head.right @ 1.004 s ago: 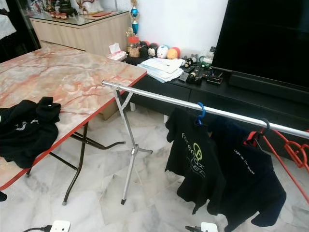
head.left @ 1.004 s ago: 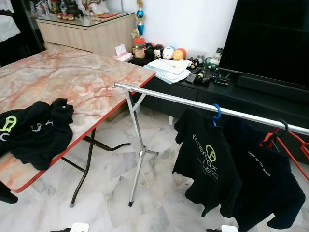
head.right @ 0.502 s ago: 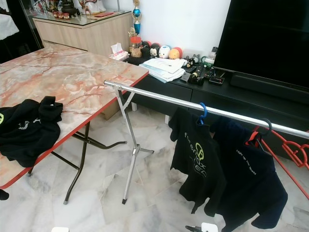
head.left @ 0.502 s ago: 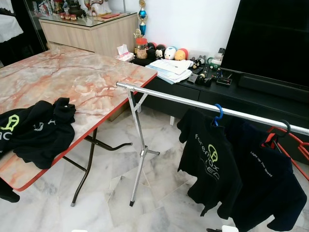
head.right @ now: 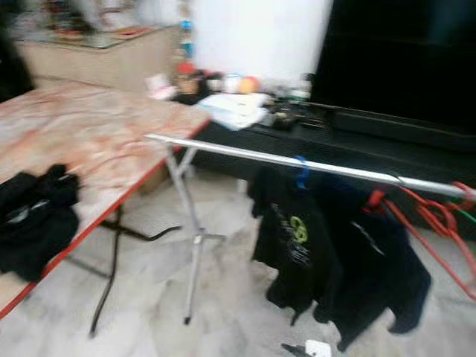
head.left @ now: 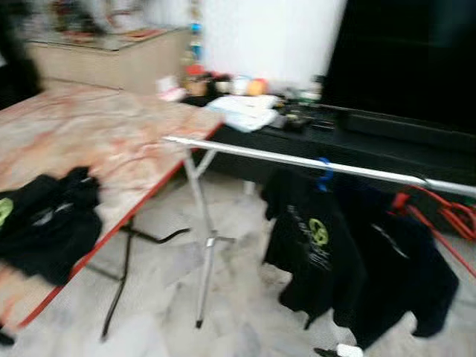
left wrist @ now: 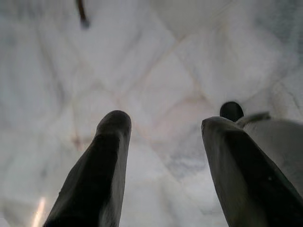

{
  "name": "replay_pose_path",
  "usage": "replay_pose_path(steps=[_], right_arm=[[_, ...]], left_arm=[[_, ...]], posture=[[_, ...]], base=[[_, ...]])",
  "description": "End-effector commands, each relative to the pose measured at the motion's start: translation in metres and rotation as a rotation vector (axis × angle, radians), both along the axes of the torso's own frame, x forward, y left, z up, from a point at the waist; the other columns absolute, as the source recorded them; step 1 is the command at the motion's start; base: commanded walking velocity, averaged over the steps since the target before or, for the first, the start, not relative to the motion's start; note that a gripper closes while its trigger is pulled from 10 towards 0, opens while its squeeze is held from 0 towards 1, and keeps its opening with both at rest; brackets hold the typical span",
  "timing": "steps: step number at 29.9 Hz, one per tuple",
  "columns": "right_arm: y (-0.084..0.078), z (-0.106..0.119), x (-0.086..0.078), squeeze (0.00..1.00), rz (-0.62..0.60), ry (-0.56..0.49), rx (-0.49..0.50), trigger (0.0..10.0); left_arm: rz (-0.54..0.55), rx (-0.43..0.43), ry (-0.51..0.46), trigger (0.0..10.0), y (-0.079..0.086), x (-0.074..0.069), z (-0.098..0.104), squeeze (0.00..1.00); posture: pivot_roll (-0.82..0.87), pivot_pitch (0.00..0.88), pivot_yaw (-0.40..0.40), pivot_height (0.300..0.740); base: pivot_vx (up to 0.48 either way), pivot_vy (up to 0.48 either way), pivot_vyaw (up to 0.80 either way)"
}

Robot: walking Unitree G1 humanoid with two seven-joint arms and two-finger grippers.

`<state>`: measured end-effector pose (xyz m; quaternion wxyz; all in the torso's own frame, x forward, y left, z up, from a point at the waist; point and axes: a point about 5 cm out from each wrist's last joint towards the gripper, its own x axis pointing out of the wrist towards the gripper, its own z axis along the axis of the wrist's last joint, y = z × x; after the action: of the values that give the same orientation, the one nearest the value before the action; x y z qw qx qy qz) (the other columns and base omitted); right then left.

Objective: Hang hanger

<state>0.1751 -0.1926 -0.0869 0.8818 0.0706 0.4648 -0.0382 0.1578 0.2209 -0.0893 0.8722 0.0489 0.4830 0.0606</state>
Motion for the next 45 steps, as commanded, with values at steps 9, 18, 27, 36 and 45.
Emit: replay_pose_path(steps=[9, 18, 27, 36, 45], right_arm=[[-0.002, 0.001, 0.002, 0.00, -0.034, -0.021, 0.006, 10.0], [-0.002, 0.002, 0.003, 0.00, -0.028, -0.034, 0.012, 10.0], [-0.001, 0.003, 0.004, 0.00, -0.023, -0.045, 0.027, 10.0], [-0.001, 0.003, 0.004, 0.00, -0.019, -0.061, 0.034, 10.0], [-0.002, 0.008, 0.009, 0.00, -0.016, -0.151, 0.027, 10.0]], left_arm=[[-0.010, -0.018, -0.001, 10.0, -0.003, -0.001, -0.001, 0.00], [0.003, -0.028, 0.008, 10.0, -0.005, -0.004, -0.003, 0.00], [-0.001, -0.039, 0.009, 10.0, -0.013, -0.003, -0.004, 0.00], [-0.023, -0.053, -0.011, 10.0, -0.035, 0.006, -0.003, 0.00], [-0.018, -0.045, -0.016, 10.0, -0.035, 0.007, -0.003, 0.00]], posture=[[0.00, 0.005, 0.078, 0.740], [0.00, 0.012, 0.076, 0.740], [0.00, 0.020, 0.074, 0.740], [0.00, 0.022, 0.074, 0.740], [-0.01, 0.019, 0.069, 0.740]], base=[[0.000, 0.000, -0.30], [0.125, 0.000, 0.00], [0.348, 0.000, 0.00], [0.189, 0.000, 0.00], [0.000, 0.000, 0.00]])
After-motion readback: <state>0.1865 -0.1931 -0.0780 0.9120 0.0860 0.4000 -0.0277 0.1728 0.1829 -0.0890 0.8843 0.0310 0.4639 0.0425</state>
